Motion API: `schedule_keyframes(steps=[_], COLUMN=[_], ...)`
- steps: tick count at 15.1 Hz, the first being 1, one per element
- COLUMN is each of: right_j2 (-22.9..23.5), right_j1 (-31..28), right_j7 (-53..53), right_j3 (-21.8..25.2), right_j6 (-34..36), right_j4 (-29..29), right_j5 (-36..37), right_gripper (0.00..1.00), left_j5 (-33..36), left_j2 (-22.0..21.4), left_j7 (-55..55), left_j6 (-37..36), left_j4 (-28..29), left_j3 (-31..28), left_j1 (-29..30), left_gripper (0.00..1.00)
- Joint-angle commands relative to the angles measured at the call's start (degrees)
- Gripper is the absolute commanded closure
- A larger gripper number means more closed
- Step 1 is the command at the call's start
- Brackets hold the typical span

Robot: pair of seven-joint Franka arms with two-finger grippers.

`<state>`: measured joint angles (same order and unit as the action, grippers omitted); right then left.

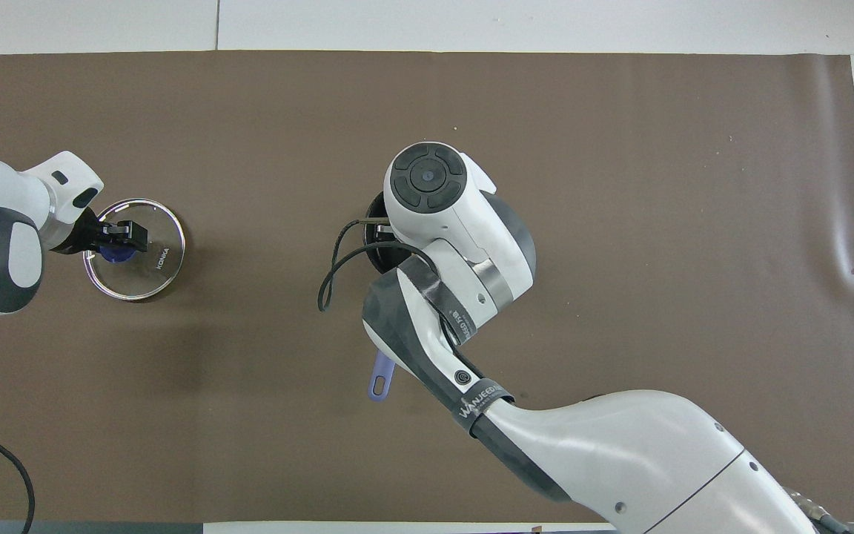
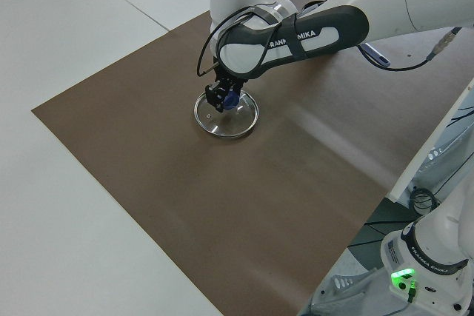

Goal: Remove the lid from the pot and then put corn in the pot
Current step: 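Release the lid and withdraw both grippers from the pot and lid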

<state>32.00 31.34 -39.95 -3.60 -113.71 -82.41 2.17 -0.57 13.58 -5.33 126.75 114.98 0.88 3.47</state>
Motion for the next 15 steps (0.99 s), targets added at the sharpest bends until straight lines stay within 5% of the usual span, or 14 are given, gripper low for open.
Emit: schedule_keyframes(steps=[1, 2, 3, 6, 10, 15], right_j2=[0.1, -1.1, -3.2, -9.0, -17.0, -27.0], right_j1=[-1.1, -2.1, -4.6, -12.1, -23.0, -31.4], right_j7=[0.2, 0.9, 4.1, 17.5, 32.2, 39.4], right_j3=[-0.3, 0.1, -0.1, 0.1, 0.1, 0.1], right_j6=[9.4, 10.3, 11.0, 18.8, 28.0, 29.5], right_j4=[8.1, 8.5, 8.3, 7.8, 6.7, -4.4], right_j5=[4.1, 4.3, 3.9, 3.6, 3.5, 3.4], right_gripper=[0.00, 0.00, 0.00, 0.00, 0.00, 0.00], left_j5=[1.2, 1.2, 1.2, 1.3, 1.2, 1.3], left_j2=[-1.5, -1.5, -1.5, -2.7, -4.3, -13.5], left_j7=[-0.7, -0.9, -0.8, -0.6, 1.8, 2.9], left_j6=[2.1, 1.9, 1.3, -3.8, -26.2, -33.8], left_j4=[2.1, 2.0, 1.4, -2.5, -19.9, -18.7], left_j3=[0.3, 0.3, 0.3, 0.6, 0.8, 0.8], left_j1=[0.5, 0.4, 0.3, -0.1, -2.1, -2.2], left_gripper=[0.91, 0.12, 0.00, 0.00, 0.00, 0.00])
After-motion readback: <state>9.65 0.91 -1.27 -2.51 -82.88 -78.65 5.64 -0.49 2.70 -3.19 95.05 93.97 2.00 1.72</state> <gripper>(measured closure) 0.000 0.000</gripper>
